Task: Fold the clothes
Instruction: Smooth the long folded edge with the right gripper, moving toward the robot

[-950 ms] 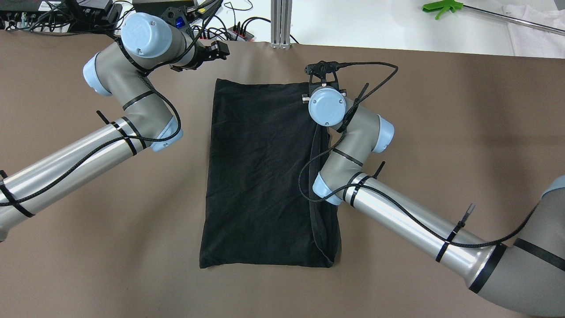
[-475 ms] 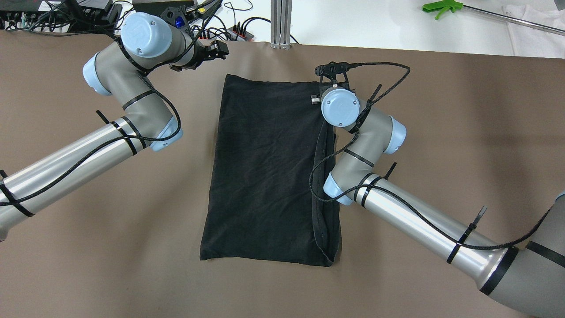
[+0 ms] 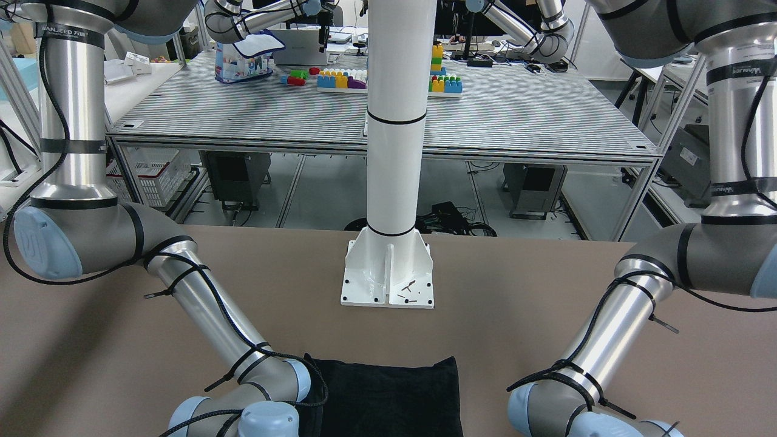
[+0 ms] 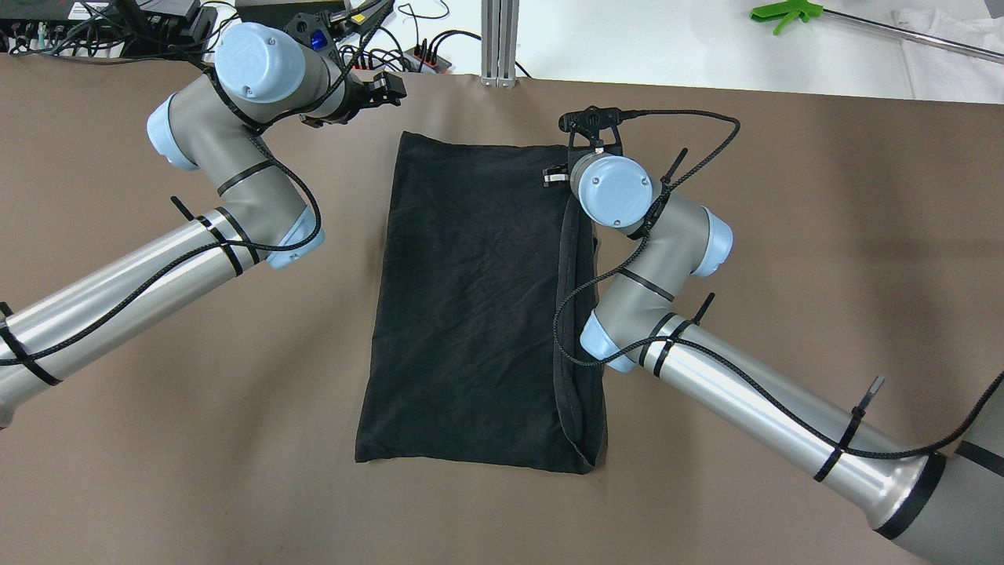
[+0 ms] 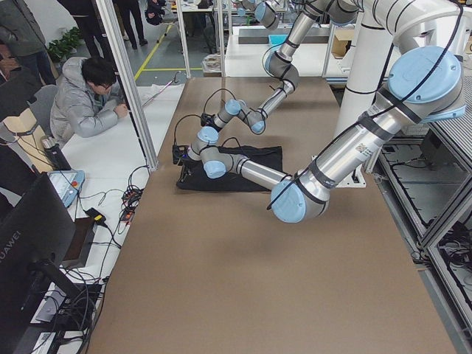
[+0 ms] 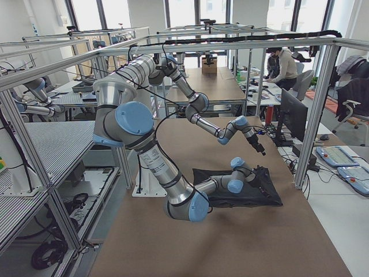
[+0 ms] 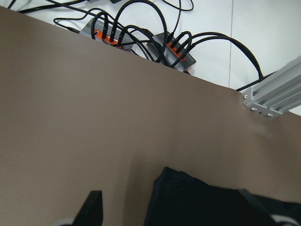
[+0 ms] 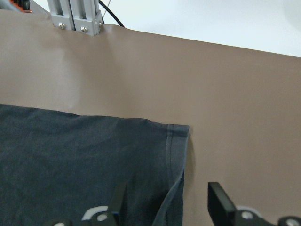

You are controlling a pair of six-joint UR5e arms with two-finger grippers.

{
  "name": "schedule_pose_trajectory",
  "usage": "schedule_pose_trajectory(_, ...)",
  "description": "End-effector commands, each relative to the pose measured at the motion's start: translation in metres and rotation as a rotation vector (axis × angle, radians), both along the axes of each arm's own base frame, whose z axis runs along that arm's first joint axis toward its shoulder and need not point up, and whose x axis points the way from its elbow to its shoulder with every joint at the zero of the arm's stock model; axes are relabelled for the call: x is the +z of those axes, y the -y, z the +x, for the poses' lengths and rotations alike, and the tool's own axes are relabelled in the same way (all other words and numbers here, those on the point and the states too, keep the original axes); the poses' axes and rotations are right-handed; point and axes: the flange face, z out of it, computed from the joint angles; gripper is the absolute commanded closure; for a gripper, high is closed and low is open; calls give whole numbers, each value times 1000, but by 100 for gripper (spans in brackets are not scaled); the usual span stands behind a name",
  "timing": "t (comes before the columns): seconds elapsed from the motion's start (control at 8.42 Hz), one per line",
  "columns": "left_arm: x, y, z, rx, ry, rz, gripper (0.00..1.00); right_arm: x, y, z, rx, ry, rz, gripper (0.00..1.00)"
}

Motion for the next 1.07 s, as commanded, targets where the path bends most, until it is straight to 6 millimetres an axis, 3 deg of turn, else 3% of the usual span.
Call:
schedule_pose_trajectory(0.0, 1, 0, 0, 1, -3, -3, 0, 8, -29, -1, -9, 31, -29, 6)
schedule_pose_trajectory(0.12, 0, -1, 0, 1, -4, -1, 0, 9, -42, -17, -16, 44, -47, 6)
schedule_pose_trajectory(0.36, 1, 0, 0, 2, -2, -2, 0, 17, -53, -31, -23, 33, -75, 6)
schedule_pose_trajectory(0.95, -1, -2, 3, 4, -5, -1, 0, 50, -53, -22, -55, -53, -78, 6)
